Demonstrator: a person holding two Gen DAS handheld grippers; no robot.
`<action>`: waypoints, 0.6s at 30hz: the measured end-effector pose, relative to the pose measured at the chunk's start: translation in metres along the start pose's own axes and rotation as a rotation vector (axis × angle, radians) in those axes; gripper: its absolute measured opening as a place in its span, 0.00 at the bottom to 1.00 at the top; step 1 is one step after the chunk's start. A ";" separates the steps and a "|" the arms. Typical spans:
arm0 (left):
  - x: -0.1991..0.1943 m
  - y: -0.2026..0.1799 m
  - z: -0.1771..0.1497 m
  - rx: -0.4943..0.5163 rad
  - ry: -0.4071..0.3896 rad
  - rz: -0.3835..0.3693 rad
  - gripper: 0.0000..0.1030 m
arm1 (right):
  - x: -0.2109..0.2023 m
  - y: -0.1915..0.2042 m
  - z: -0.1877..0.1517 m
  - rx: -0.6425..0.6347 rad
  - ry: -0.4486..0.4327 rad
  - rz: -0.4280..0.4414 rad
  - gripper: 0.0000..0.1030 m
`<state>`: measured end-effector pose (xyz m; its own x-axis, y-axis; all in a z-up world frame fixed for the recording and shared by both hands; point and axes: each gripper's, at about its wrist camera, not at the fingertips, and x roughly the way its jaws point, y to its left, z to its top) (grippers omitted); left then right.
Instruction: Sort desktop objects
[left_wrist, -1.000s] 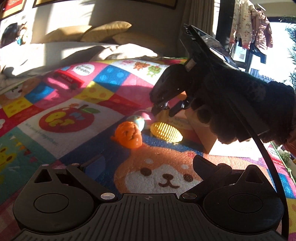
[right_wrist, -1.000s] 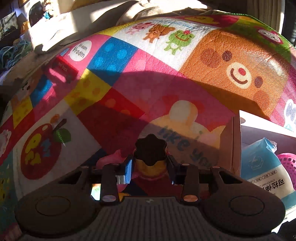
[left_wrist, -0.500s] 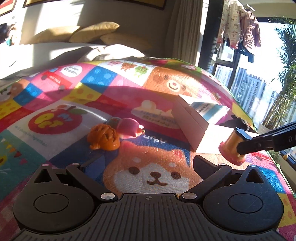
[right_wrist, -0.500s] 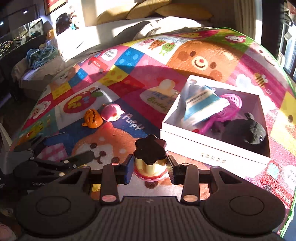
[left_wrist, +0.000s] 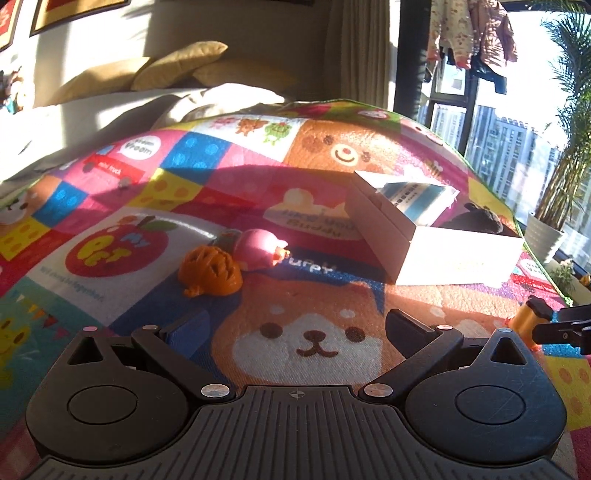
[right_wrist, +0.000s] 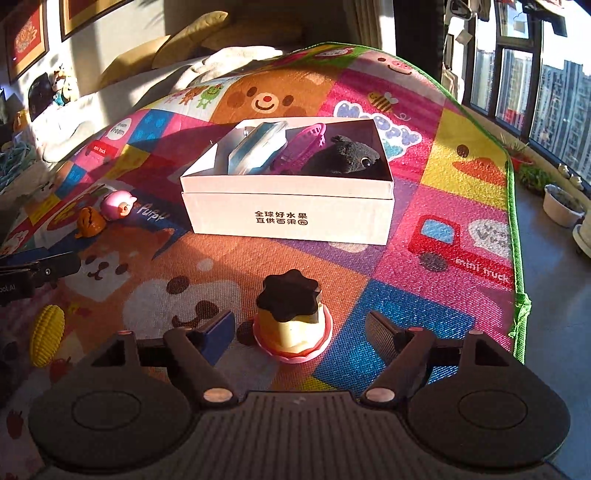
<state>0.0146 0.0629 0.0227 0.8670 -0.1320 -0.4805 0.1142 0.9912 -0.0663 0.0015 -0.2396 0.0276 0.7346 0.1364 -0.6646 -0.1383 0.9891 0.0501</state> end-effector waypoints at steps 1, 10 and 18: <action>0.003 0.000 0.006 0.044 -0.012 0.057 1.00 | 0.000 0.002 -0.003 -0.005 -0.009 -0.002 0.79; 0.077 0.035 0.040 0.073 0.163 0.166 0.79 | 0.009 0.014 -0.025 0.028 -0.046 -0.010 0.89; 0.087 0.036 0.037 0.046 0.174 0.149 0.61 | 0.016 -0.003 -0.023 0.139 -0.030 0.026 1.00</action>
<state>0.1117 0.0873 0.0106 0.7799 0.0216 -0.6255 0.0165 0.9983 0.0550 -0.0011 -0.2417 -0.0003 0.7521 0.1619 -0.6389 -0.0659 0.9830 0.1715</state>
